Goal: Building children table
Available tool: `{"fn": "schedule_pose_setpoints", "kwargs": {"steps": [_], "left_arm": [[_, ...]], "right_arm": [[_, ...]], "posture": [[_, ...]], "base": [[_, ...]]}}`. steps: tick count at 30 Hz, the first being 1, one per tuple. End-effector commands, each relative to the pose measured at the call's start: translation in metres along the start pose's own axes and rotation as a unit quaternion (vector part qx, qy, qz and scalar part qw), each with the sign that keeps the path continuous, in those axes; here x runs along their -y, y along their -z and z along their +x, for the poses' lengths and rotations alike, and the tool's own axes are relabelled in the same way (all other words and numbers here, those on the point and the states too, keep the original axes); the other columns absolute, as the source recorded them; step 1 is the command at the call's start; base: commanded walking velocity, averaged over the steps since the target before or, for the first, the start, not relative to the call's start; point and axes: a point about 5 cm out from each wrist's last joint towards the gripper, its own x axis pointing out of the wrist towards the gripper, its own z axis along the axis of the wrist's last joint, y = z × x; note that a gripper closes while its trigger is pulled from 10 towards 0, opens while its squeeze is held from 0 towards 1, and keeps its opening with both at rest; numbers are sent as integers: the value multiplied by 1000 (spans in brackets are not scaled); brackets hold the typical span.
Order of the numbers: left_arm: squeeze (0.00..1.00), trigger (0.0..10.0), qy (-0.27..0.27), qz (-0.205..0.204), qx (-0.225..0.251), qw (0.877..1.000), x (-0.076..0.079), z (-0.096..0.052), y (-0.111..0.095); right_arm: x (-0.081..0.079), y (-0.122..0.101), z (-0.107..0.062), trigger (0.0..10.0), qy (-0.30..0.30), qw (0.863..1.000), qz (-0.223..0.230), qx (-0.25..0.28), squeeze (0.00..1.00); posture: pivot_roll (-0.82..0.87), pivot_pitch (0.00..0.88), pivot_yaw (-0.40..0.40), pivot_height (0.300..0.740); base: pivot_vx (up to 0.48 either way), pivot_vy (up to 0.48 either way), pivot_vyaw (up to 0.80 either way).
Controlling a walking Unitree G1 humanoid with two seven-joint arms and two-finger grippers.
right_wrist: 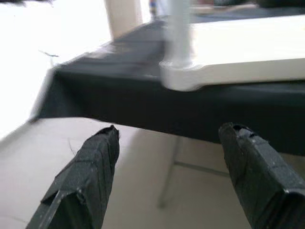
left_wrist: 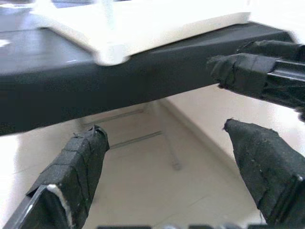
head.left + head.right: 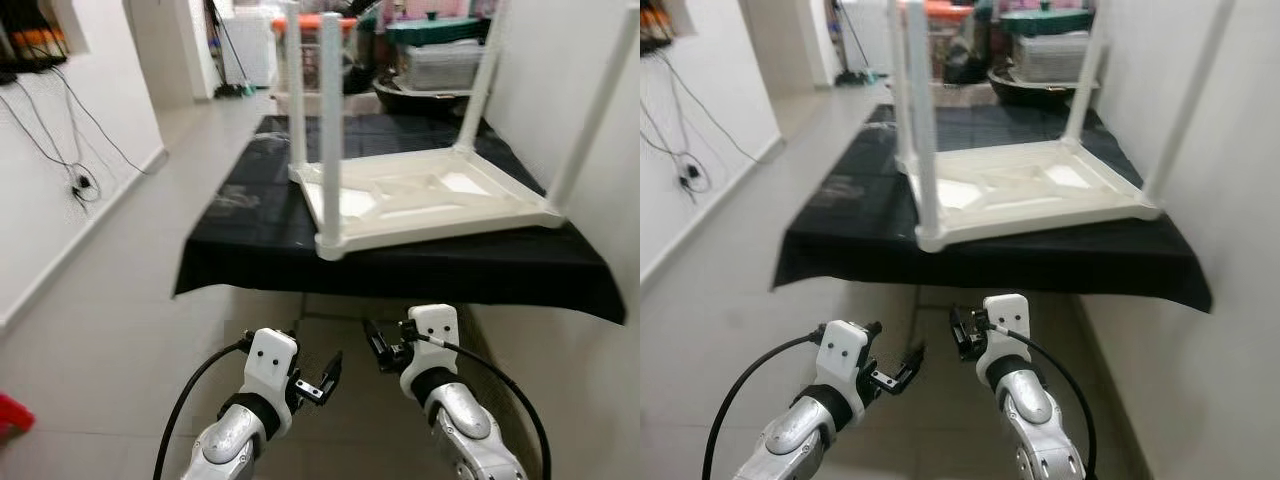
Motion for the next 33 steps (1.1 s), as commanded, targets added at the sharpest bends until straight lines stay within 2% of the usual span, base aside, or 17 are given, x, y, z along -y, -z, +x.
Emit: {"fn": "schedule_pose_setpoints", "kwargs": {"steps": [1, 6, 22, 27, 33], "left_arm": [[0, 10000, 0, -3, -10, 1000, 0, 1, 2], [0, 10000, 1, -5, -9, 1000, 0, 1, 2], [0, 10000, -27, 0, -3, 1000, -5, 0, -1], [0, 10000, -32, 5, -4, 999, -6, 0, -1], [0, 10000, -32, 5, -1, 999, -6, 0, -2]], "right_arm": [[1, 2, -1, 10000, 1, 1000, -4, -7, 0], [1, 2, -1, 10000, 0, 1000, -5, -7, 0], [-2, -1, -2, 10000, -11, 1000, -4, -5, 0], [-7, -1, -2, 10000, -25, 999, -27, -4, 0], [-8, -1, -2, 10000, -31, 999, -15, -7, 0]], "posture": [[24, 0, -37, 740], [24, 0, -36, 740], [32, 0, -40, 740], [34, 0, -40, 740], [34, 0, -40, 740]], "base": [[0, 480, 0], [0, 480, 0], [0, 0, 0], [0, 0, 123], [0, 0, 102]]}}
